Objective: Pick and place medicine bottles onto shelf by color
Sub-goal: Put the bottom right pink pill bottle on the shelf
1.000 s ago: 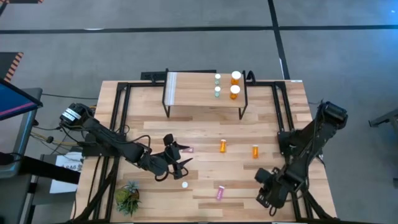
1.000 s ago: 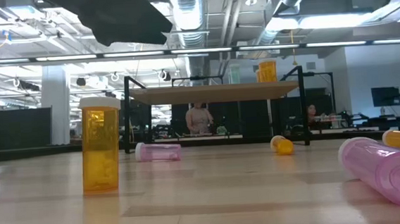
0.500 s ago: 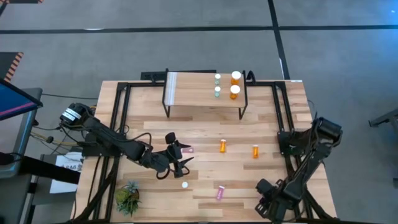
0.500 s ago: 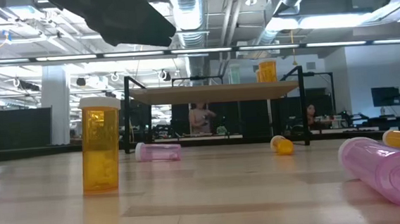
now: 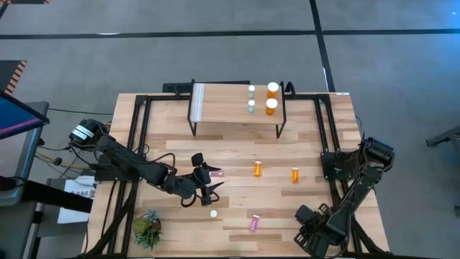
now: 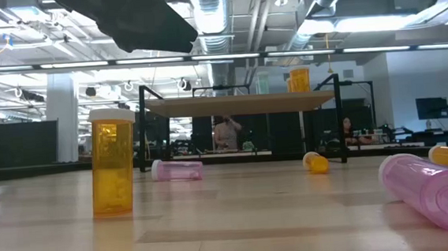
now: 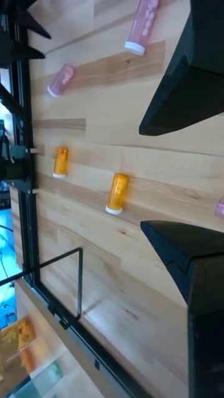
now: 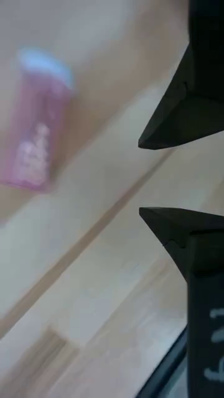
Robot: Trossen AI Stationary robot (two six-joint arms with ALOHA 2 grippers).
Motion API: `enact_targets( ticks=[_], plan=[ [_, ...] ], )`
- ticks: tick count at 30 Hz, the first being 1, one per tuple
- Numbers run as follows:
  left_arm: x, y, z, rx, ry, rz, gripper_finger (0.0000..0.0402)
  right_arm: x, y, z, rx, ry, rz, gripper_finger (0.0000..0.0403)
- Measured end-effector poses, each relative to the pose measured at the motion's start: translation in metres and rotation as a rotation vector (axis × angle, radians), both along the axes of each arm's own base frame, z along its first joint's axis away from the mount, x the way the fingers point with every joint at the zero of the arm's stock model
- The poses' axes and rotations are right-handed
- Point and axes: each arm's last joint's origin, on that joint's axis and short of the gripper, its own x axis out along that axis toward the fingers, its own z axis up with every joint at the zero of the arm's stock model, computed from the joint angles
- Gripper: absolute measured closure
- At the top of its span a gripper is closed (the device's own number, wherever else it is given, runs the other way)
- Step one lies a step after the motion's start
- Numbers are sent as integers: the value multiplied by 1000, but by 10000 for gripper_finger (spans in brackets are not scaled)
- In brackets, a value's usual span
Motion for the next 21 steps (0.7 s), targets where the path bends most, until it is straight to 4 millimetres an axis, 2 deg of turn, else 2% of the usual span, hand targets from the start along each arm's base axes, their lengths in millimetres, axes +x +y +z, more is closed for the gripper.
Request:
enact_targets(
  ticks=[5,12,18,21],
  plan=[
    [0,0,0,-4,1,-6,177,-6,-16,25,-150,-42,150,219],
    [0,-1,0,-13,5,-21,177,-6,-25,26,-275,-32,432,219],
    [0,-1,0,-19,2,-19,177,2,-26,18,-282,-8,445,219],
    [1,-1,1,-28,-9,-20,177,0,-29,17,-305,13,377,219]
  ],
)
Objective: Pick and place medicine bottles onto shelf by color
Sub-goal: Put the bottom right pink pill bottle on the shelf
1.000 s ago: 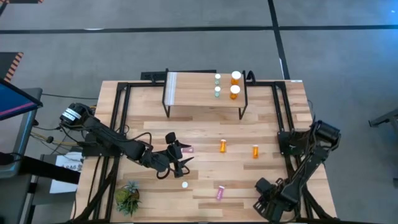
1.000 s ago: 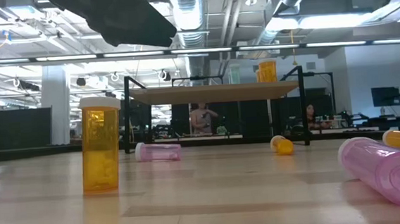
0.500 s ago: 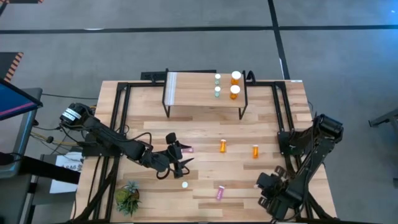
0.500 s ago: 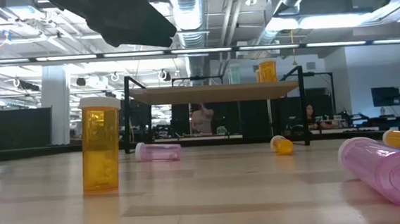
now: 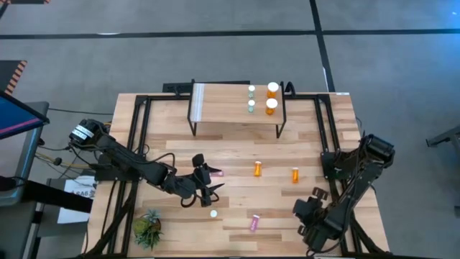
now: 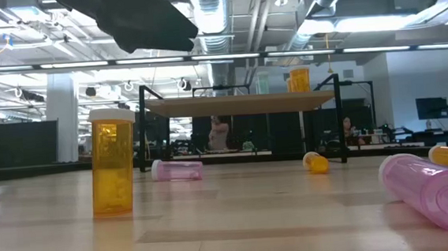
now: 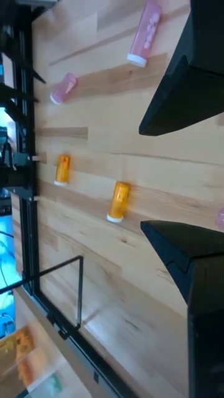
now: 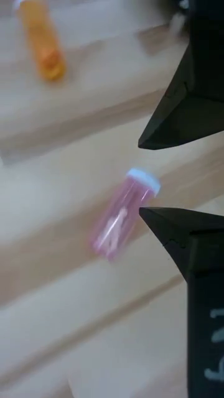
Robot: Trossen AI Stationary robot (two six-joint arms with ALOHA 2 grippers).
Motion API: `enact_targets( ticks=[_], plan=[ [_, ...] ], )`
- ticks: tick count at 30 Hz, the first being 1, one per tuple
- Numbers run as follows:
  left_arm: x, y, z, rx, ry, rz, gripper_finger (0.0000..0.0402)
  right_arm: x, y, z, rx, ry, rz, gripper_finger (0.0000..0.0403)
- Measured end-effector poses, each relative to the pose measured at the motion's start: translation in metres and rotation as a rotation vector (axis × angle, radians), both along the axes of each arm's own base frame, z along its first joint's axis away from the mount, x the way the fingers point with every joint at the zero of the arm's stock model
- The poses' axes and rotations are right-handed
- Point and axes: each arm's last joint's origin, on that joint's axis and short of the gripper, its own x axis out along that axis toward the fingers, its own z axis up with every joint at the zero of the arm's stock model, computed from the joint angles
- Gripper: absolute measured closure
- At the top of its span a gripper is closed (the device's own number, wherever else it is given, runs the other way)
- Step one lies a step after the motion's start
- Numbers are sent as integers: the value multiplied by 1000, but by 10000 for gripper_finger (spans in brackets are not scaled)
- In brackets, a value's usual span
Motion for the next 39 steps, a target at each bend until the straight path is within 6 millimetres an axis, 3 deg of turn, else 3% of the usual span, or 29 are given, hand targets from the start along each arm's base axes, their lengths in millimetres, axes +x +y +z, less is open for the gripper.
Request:
enact_targets(
  ticks=[5,10,19,33,39],
  plan=[
    [1,-1,1,-18,-8,-21,177,-9,-2,2,-24,-13,-191,219],
    [1,-1,1,-18,-8,-21,177,-23,1,1,128,-185,-281,225],
    [1,-1,1,-12,-6,-23,177,-52,-23,-3,260,-337,-507,245],
    [3,-4,5,-71,-41,-85,177,-53,-28,-47,439,-385,-609,239],
    [4,-8,8,-111,-65,-141,177,-42,-28,-49,438,-461,-602,237]
  ],
)
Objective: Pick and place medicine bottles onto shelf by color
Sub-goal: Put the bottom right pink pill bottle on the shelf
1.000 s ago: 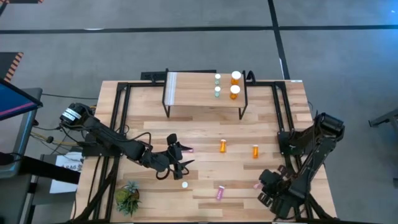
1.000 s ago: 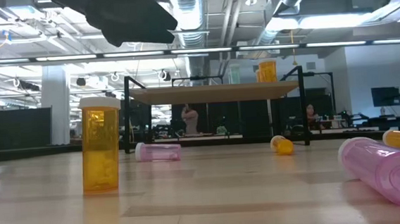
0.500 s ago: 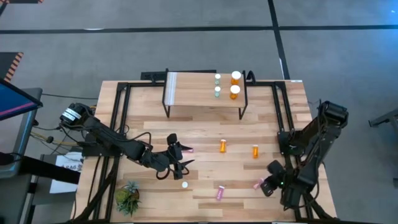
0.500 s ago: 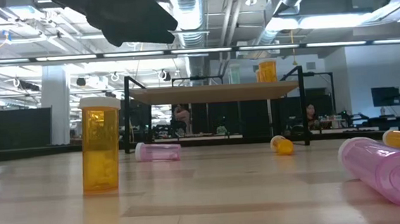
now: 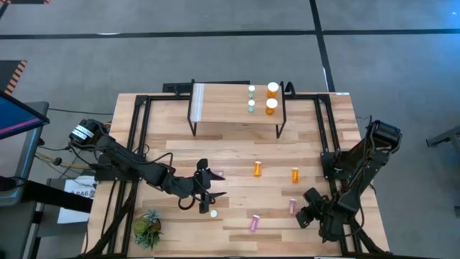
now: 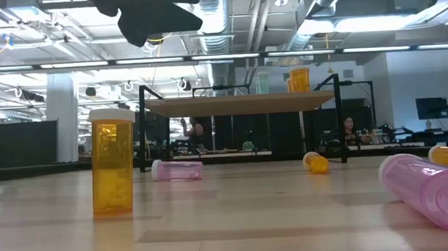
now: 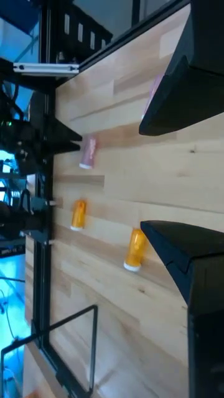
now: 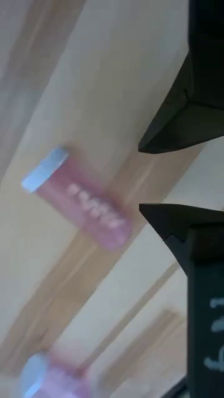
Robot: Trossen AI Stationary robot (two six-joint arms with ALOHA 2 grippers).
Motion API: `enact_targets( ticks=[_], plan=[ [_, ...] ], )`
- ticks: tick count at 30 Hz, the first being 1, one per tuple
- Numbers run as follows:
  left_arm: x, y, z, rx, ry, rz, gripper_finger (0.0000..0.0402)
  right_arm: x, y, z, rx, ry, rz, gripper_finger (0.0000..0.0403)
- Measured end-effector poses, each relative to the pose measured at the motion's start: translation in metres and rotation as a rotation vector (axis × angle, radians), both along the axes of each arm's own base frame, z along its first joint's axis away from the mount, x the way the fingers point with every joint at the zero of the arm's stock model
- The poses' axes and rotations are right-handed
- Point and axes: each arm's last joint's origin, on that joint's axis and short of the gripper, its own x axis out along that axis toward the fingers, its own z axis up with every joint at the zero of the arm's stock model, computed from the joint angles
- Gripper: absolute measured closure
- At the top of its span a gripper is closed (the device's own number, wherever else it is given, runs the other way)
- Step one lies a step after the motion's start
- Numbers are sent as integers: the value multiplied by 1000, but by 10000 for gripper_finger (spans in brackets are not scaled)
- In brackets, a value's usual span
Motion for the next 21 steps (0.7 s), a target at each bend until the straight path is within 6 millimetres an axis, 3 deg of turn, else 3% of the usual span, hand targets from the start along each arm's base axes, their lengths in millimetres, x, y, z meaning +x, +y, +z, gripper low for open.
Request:
enact_targets(
  ticks=[8,21],
  plan=[
    [0,0,0,-2,-3,0,177,24,-14,1,-38,-52,-86,236],
    [0,0,0,-1,-2,1,177,59,-38,2,-37,1,-50,205]
  ],
)
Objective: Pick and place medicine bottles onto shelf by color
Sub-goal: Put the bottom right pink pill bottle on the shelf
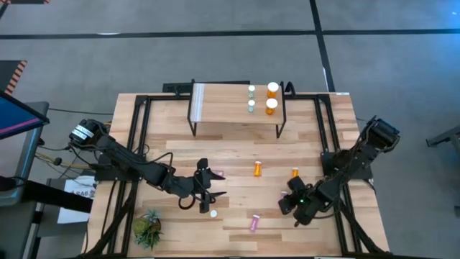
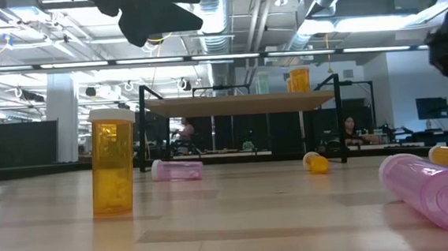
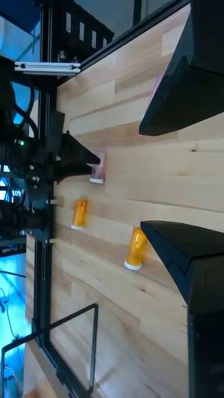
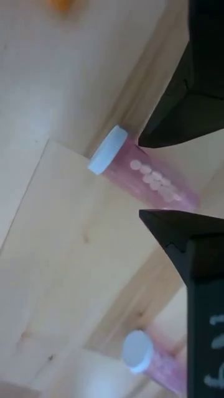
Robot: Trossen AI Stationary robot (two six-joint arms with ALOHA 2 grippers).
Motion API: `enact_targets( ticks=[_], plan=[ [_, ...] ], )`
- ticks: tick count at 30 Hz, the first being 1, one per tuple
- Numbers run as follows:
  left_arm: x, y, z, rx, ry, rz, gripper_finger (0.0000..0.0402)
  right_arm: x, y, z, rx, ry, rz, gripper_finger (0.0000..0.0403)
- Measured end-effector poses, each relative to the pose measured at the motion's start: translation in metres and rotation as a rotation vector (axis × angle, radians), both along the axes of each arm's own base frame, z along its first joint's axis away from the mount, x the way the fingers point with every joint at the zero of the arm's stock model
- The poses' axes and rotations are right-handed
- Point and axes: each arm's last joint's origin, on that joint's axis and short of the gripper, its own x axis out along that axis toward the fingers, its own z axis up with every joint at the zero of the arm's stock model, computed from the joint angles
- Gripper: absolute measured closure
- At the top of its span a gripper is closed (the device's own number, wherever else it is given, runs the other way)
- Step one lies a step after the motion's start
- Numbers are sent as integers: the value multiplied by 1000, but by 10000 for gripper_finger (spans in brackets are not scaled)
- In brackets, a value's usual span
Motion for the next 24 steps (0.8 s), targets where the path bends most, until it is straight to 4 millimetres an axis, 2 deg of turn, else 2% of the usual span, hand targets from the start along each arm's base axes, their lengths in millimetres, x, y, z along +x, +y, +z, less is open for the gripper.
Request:
enact_targets(
  ticks=[9,18,24],
  plan=[
    [0,0,0,-1,0,1,177,11,-11,-1,61,100,90,194],
    [0,0,0,1,-1,6,177,9,-4,2,121,171,204,222],
    [0,0,0,0,-1,7,177,6,-5,4,102,214,209,242]
  ],
)
